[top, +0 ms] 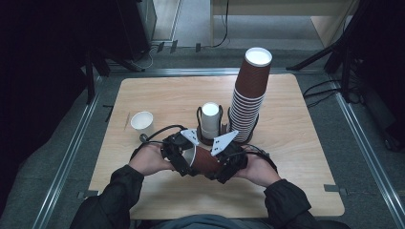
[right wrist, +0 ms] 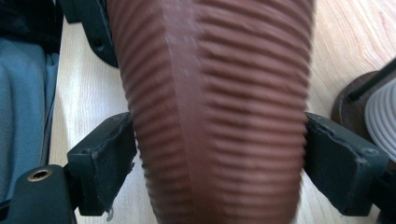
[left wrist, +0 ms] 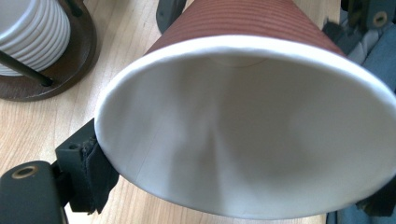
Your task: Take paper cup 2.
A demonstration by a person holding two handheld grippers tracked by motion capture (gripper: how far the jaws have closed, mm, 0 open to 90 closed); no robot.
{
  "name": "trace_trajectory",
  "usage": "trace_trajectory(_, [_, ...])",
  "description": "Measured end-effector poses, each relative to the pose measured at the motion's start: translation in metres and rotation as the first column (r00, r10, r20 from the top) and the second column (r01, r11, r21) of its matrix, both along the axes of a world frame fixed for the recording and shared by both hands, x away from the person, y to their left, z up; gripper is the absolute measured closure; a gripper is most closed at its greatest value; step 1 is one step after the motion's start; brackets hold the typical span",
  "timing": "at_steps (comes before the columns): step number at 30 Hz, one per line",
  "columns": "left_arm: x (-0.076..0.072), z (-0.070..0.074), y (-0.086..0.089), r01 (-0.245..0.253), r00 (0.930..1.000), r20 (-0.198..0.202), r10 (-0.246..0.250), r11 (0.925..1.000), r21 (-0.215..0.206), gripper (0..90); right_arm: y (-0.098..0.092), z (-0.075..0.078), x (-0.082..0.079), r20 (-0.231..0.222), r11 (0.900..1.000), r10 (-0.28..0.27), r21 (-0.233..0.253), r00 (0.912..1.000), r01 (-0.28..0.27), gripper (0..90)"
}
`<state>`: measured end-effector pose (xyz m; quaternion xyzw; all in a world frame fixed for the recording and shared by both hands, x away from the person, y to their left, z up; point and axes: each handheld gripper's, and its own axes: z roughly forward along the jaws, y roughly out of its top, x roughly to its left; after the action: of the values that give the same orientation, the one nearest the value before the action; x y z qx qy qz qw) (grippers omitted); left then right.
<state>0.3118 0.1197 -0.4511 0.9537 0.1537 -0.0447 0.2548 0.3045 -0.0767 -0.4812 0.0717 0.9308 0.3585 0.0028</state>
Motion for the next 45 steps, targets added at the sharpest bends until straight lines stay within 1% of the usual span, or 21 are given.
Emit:
trace_trajectory(5, [-0.001, 0.000, -0.004, 0.005, 1.0000, 0.001, -0.005, 1.0000, 0.001, 7.7, 0.004, -0.001, -0.002, 0.008, 1.000, 0.005, -0.006, 1.0000, -0.005, 15.0])
trace_trajectory(7, [-0.002, 0.000, -0.005, -0.007, 1.0000, -0.001, 0.007, 1.0000, -0.007, 7.7, 0.005, -0.001, -0.002, 0.008, 1.000, 0.012, -0.002, 0.9999, -0.012, 16.3])
trace_trajectory(10, [-0.002, -0.001, -0.006, -0.008, 0.9999, -0.008, 0.008, 1.0000, 0.003, 7.7, 0.006, -0.001, -0.003, 0.014, 1.000, 0.016, -0.005, 0.9998, -0.016, 19.1])
trace_trajectory(12, [-0.003, 0.000, -0.005, -0.004, 1.0000, 0.001, 0.004, 1.0000, 0.002, 7.6, 0.006, -0.001, -0.003, 0.005, 1.000, 0.017, -0.009, 0.9998, -0.017, 19.6])
trace_trajectory(13, [-0.003, 0.000, -0.005, -0.002, 1.0000, 0.005, 0.002, 1.0000, -0.001, 7.3, 0.006, 0.000, -0.003, 0.010, 1.000, 0.019, -0.007, 0.9998, -0.019, 19.7])
trace_trajectory(15, [-0.003, 0.000, -0.004, 0.003, 0.9998, 0.021, -0.003, 0.9999, -0.012, 6.8, 0.005, 0.000, -0.003, 0.014, 1.000, 0.019, -0.005, 0.9997, -0.019, 19.7])
trace_trajectory(18, [-0.003, 0.001, -0.003, -0.007, 0.9997, 0.024, 0.008, 0.9993, -0.038, 5.0, 0.004, 0.002, -0.002, 0.010, 1.000, 0.018, 0.006, 0.9998, -0.018, 19.6])
trace_trajectory(19, [-0.002, 0.002, -0.003, -0.017, 0.9995, 0.027, 0.018, 0.9990, -0.042, 0.4, 0.003, 0.003, -0.002, 0.009, 1.000, 0.015, 0.008, 0.9998, -0.015, 19.6])
trace_trajectory(23, [-0.002, 0.005, 0.003, -0.032, 0.9986, 0.039, 0.035, 0.9965, -0.078, 0.0, -0.001, 0.004, 0.000, 0.012, 1.000, 0.000, 0.018, 0.9999, 0.000, 19.6])
trace_trajectory(26, [-0.001, 0.006, 0.009, -0.040, 0.9980, 0.045, 0.045, 0.9934, -0.107, 0.0, -0.006, 0.007, 0.002, 0.017, 0.999, -0.006, 0.049, 0.9998, 0.005, 19.5])
trace_trajectory(28, [-0.001, 0.007, 0.013, -0.041, 0.9981, 0.039, 0.047, 0.9909, -0.128, 0.0, -0.009, 0.008, 0.003, 0.015, 0.998, -0.013, 0.062, 0.9998, 0.012, 19.5])
trace_trajectory(30, [-0.002, 0.008, 0.018, -0.042, 0.9979, 0.043, 0.048, 0.9888, -0.143, 0.0, -0.012, 0.009, 0.004, 0.013, 0.998, -0.018, 0.063, 0.9998, 0.017, 19.5])
trace_trajectory(31, [-0.003, 0.008, 0.020, -0.042, 0.9974, 0.051, 0.051, 0.9867, -0.157, 0.0, -0.013, 0.009, 0.004, 0.018, 0.998, -0.018, 0.065, 0.9997, 0.017, 19.5])
trace_trajectory(32, [-0.004, 0.009, 0.023, -0.042, 0.9962, 0.069, 0.053, 0.9860, -0.161, 0.0, -0.014, 0.010, 0.004, 0.015, 0.998, -0.021, 0.066, 0.9997, 0.020, 19.5])
trace_trajectory(36, [-0.004, 0.009, 0.030, -0.059, 0.9954, 0.064, 0.071, 0.9813, -0.183, 0.0, -0.018, 0.011, 0.003, 0.006, 0.997, -0.031, 0.072, 0.9995, 0.030, 19.5])
trace_trajectory(37, [-0.004, 0.008, 0.031, -0.067, 0.9952, 0.057, 0.080, 0.9783, -0.196, 0.0, -0.019, 0.012, 0.004, 0.015, 0.997, -0.032, 0.076, 0.9994, 0.031, 19.5])
trace_trajectory(38, [-0.004, 0.007, 0.033, -0.070, 0.9947, 0.059, 0.084, 0.9753, -0.210, 0.0, -0.020, 0.012, 0.004, 0.011, 0.996, -0.032, 0.078, 0.9994, 0.031, 19.4])
trace_trajectory(39, [-0.004, 0.007, 0.035, -0.077, 0.9946, 0.051, 0.091, 0.9721, -0.222, 0.0, -0.020, 0.012, 0.004, 0.013, 0.996, -0.034, 0.078, 0.9993, 0.033, 19.5])
trace_trajectory(43, [-0.004, 0.004, 0.037, -0.081, 0.9941, 0.050, 0.096, 0.9646, -0.251, 0.0, -0.022, 0.013, 0.004, 0.011, 0.996, -0.041, 0.083, 0.9991, 0.040, 19.4])
trace_trajectory(44, [-0.005, 0.003, 0.037, -0.081, 0.9937, 0.053, 0.099, 0.9601, -0.267, 0.0, -0.023, 0.013, 0.004, 0.009, 0.996, -0.041, 0.085, 0.9991, 0.040, 19.4])
trace_trajectory(45, [-0.005, 0.002, 0.038, -0.078, 0.9941, 0.049, 0.097, 0.9529, -0.293, 0.0, -0.023, 0.013, 0.004, 0.008, 0.995, -0.041, 0.086, 0.9991, 0.041, 19.4])
